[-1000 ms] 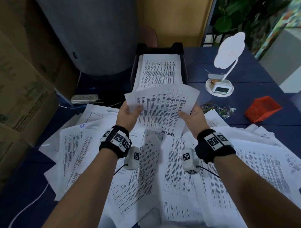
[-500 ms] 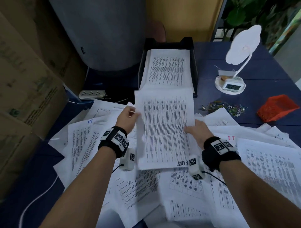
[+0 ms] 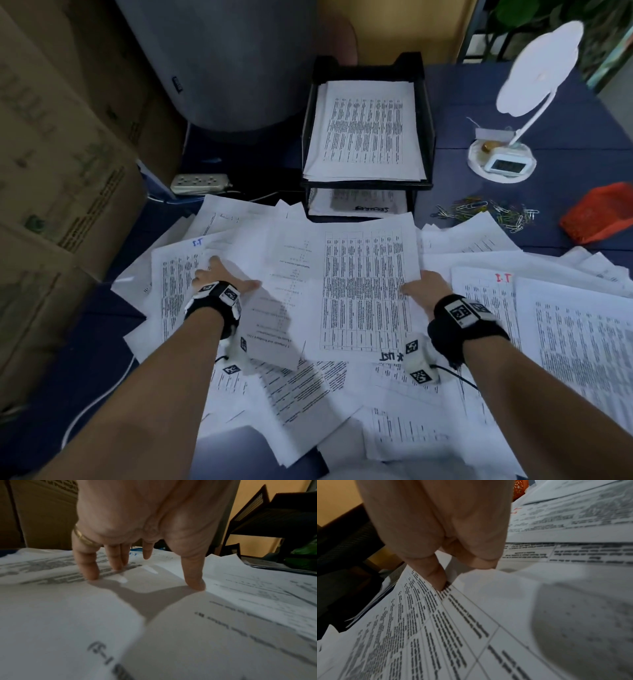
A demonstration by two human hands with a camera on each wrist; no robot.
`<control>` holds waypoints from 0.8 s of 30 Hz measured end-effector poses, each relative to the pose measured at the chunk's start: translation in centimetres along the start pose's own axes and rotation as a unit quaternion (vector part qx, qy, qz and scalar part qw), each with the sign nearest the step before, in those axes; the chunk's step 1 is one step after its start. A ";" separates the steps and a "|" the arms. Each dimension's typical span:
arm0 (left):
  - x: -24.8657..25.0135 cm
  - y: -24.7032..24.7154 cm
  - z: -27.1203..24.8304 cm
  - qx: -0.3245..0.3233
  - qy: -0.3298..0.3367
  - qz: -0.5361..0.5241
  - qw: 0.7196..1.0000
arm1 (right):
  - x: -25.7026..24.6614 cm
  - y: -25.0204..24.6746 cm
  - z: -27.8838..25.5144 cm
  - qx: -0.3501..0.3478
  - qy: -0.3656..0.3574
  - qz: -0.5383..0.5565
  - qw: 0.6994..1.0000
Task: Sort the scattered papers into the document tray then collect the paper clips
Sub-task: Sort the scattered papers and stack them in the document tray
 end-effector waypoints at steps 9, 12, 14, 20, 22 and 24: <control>0.9 -0.5 2.9 -0.007 0.060 -0.005 0.998 | 0.0 0.6 0.4 0.007 -0.002 0.014 1.000; 2.4 -0.8 4.3 -0.007 0.109 -0.070 0.992 | 0.0 0.8 0.7 0.007 0.005 0.025 1.000; 3.3 -0.7 5.1 -0.019 0.139 -0.091 0.986 | 0.0 0.9 1.1 0.007 0.013 0.027 1.000; 4.9 0.6 5.4 -0.016 0.189 -0.121 0.974 | 0.1 1.1 1.6 0.011 0.019 0.032 0.999; 5.1 0.6 5.4 -0.021 0.171 -0.129 0.976 | 0.2 1.1 1.7 0.014 0.018 0.036 0.999; 5.3 0.4 5.5 -0.043 0.150 -0.135 0.978 | 0.3 1.2 1.7 0.015 0.018 0.040 0.999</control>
Point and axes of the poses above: each hand's wrist, its own z-axis towards the middle knuckle, its own y-axis out of the palm, x = y × z, the point moved 1 cm from there along z, towards the middle knuckle, and after that the axes turned 15 degrees about -z, right-handed, at the moved point
